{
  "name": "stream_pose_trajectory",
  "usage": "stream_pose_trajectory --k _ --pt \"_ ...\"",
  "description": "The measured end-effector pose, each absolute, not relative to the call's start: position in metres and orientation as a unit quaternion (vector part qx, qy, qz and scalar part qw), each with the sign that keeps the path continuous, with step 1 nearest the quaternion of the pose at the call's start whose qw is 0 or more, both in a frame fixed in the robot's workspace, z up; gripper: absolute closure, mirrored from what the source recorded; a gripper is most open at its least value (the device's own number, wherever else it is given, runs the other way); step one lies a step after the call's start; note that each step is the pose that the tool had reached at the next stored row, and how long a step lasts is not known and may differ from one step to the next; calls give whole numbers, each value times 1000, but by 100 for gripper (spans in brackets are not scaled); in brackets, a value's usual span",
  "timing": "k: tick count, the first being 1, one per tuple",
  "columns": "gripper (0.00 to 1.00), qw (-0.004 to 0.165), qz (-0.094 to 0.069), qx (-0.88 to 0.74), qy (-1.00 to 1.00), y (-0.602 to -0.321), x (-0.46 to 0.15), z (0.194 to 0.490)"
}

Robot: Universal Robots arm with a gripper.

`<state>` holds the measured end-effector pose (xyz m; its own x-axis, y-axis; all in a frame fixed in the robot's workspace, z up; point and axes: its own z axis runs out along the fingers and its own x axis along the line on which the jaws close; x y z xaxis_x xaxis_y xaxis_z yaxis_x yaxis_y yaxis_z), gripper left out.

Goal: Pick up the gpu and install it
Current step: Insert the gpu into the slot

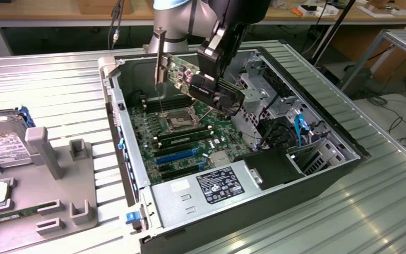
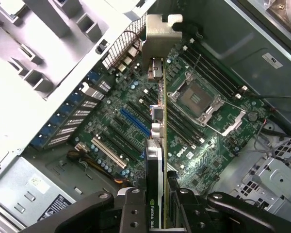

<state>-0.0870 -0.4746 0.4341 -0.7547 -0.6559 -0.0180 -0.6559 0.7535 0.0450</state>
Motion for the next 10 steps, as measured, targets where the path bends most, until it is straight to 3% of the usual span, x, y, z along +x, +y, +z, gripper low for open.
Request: stream_pose_trajectory --k 10 --pt "73 0 24 -372 928 -475 -87 434"
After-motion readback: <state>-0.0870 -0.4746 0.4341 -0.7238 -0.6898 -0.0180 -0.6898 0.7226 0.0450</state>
